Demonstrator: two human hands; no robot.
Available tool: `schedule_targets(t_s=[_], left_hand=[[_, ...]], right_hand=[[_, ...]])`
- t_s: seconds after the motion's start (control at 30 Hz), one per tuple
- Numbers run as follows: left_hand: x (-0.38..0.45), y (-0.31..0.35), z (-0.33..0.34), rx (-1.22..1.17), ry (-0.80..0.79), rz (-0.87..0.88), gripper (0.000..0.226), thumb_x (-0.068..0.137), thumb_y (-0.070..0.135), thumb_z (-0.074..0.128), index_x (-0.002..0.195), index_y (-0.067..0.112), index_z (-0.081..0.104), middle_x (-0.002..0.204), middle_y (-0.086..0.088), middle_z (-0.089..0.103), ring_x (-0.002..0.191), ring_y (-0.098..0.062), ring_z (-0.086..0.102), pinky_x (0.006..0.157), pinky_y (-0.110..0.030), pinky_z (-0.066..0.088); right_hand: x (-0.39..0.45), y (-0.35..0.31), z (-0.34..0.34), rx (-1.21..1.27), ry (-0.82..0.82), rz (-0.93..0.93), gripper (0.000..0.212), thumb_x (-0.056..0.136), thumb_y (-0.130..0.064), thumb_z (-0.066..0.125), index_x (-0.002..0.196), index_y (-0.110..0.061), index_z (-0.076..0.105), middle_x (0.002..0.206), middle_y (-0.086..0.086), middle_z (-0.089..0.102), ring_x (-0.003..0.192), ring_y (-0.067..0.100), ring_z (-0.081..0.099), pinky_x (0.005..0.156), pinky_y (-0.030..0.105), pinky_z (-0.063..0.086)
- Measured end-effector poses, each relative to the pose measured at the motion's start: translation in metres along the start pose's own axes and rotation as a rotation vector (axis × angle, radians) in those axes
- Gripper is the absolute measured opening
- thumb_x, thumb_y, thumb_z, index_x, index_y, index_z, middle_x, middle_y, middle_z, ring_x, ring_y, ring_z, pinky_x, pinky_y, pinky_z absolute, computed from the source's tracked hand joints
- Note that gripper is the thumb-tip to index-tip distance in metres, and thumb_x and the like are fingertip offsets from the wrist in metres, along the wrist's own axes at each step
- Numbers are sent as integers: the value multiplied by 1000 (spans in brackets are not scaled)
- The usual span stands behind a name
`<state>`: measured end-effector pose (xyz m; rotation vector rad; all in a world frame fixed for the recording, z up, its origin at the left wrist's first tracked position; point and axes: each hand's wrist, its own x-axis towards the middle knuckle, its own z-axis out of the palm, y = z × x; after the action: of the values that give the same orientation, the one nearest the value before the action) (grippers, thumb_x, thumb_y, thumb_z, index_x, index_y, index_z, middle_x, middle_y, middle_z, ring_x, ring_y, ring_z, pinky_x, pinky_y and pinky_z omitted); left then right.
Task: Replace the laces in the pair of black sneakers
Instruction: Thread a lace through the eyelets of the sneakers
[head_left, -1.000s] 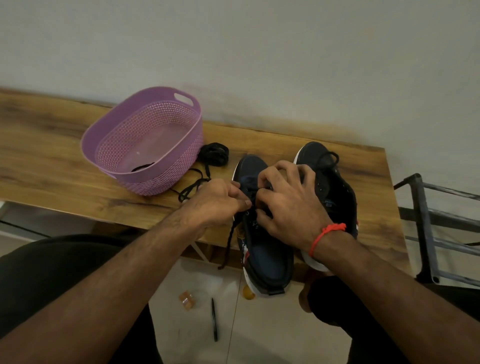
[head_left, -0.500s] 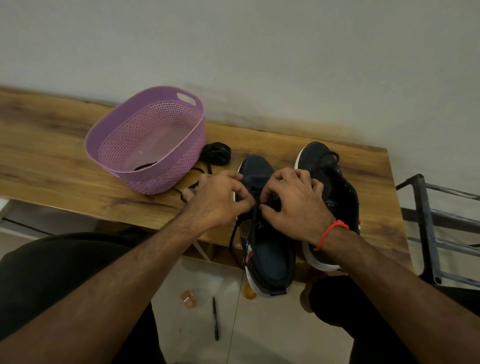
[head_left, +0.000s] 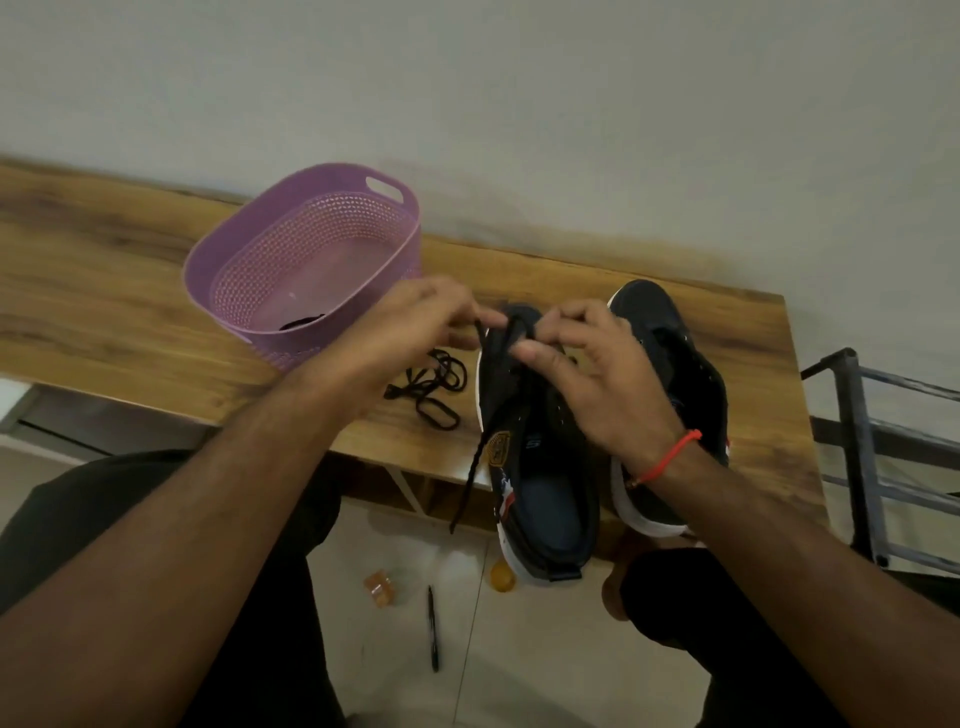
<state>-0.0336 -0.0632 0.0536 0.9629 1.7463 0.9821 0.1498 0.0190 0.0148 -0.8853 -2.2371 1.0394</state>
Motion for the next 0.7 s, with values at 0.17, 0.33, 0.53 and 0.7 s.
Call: schedule_targets(t_s=[0.17, 0.33, 0.53, 0.7], left_hand=[[1, -9, 20, 144, -312, 203, 6, 93, 10, 70, 96, 15, 72, 98, 4, 76, 98, -10, 71, 93, -31, 56], [3, -2, 13, -69, -5, 353, 7, 92, 8, 71, 95, 15, 73, 94, 4, 78, 94, -8, 73, 84, -23, 54], [-3, 15, -2, -599, 90, 415, 15, 95, 16, 61, 93, 25, 72, 99, 4, 75, 94, -10, 64, 77, -29, 42], [0, 1, -8, -22, 5, -95, 21, 102, 30, 49, 104, 20, 67, 87, 0, 76, 88, -21, 68, 76, -36, 46]], right_hand=[[9, -4, -9, 230, 165, -89, 16, 93, -33, 66, 105, -24, 73, 106, -9, 61, 108, 7, 55, 98, 54, 46], [3, 13, -2, 59, -56, 13, 49, 85, -71, 54, 119, -35, 61, 123, -7, 60, 119, 15, 54, 101, 50, 45], [0, 19, 8, -323, -293, 3, 32, 93, -53, 56, 110, -32, 72, 129, -19, 53, 134, 16, 36, 109, 45, 23], [5, 3, -4, 162, 7, -89, 16, 95, -31, 63, 100, -22, 76, 111, -5, 59, 114, 17, 53, 99, 43, 47]])
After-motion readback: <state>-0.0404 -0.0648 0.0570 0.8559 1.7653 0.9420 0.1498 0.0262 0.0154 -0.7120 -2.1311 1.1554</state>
